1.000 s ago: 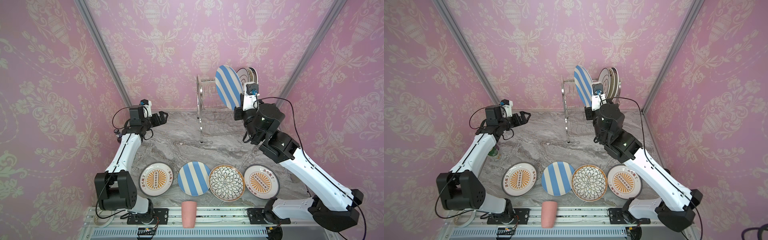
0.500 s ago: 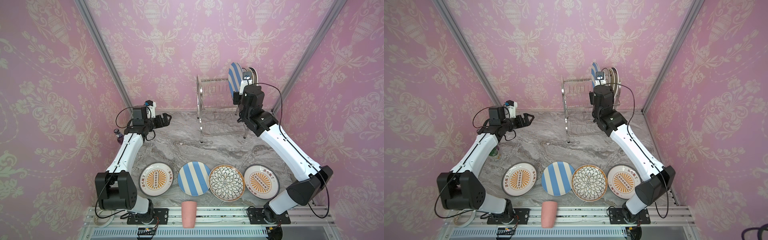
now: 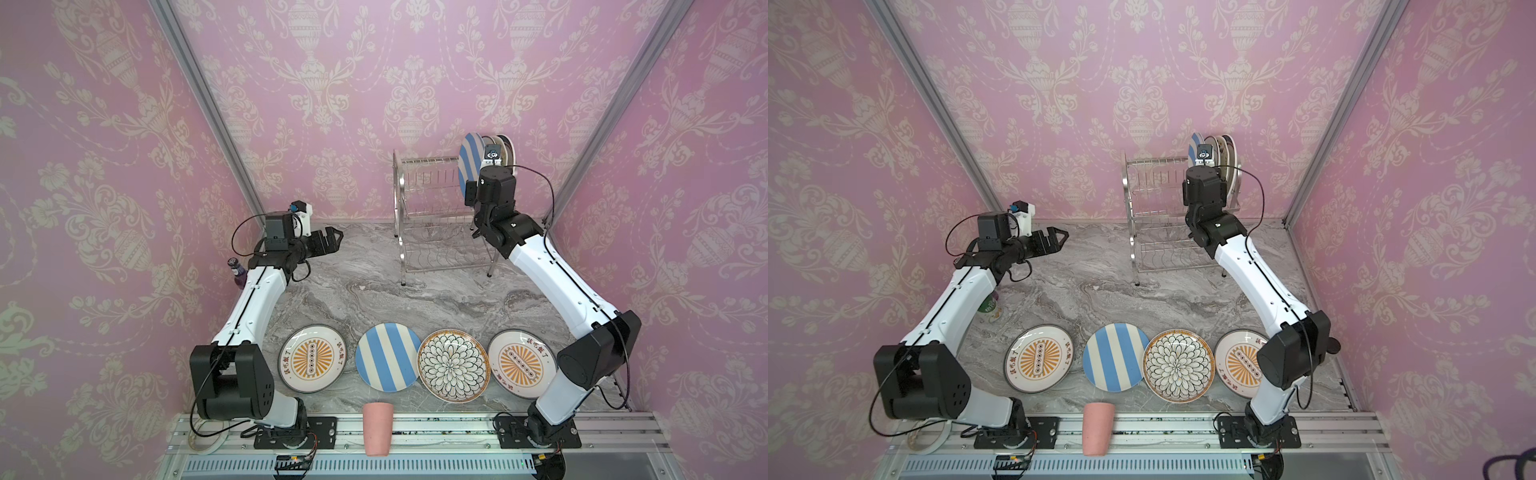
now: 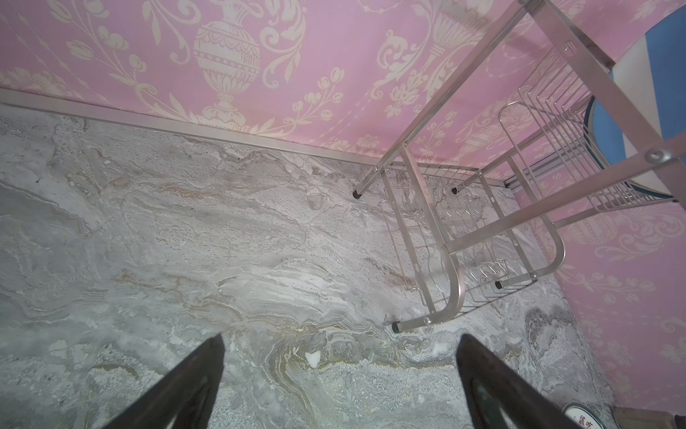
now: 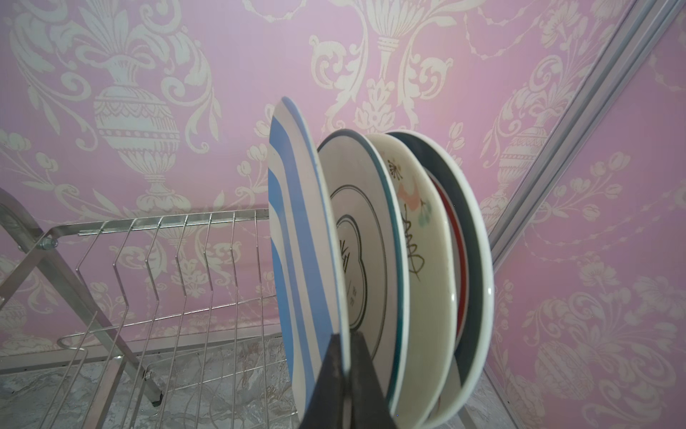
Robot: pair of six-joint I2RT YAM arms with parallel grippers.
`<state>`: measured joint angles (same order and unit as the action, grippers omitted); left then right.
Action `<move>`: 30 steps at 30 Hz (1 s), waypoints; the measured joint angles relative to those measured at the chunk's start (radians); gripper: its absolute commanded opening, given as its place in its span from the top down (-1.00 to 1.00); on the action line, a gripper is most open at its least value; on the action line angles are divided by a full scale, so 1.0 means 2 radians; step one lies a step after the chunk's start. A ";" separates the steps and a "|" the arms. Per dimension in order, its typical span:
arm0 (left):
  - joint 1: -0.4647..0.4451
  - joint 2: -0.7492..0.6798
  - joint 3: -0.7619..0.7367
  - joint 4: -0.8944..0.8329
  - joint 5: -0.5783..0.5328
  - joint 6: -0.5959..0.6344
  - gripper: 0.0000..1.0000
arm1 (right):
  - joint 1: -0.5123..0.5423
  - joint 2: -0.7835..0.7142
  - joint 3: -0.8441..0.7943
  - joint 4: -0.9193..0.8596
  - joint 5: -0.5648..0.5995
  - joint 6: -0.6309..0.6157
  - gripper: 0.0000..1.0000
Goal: Load the plates into the dish rack
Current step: 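Lower the striped plate upright into the upper tier beside the white plate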
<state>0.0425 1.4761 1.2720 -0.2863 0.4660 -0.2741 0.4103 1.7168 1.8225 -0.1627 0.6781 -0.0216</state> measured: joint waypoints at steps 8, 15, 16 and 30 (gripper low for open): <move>0.000 0.000 0.000 0.000 0.000 0.000 -0.99 | -0.002 0.000 0.000 0.000 -0.005 0.013 1.00; 0.000 0.000 0.000 0.000 0.000 0.002 -0.99 | -0.005 0.010 0.000 0.000 -0.007 0.023 1.00; 0.000 0.000 0.000 0.000 0.000 0.002 -0.99 | -0.006 0.014 0.000 0.003 -0.009 0.025 1.00; 0.000 0.000 0.000 0.000 0.000 0.002 -0.99 | -0.005 0.034 0.025 0.006 -0.017 0.035 0.90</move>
<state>0.0425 1.4761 1.2720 -0.2855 0.4656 -0.2703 0.3996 1.7855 1.8725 -0.1497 0.6434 0.0490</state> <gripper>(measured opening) 0.994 0.062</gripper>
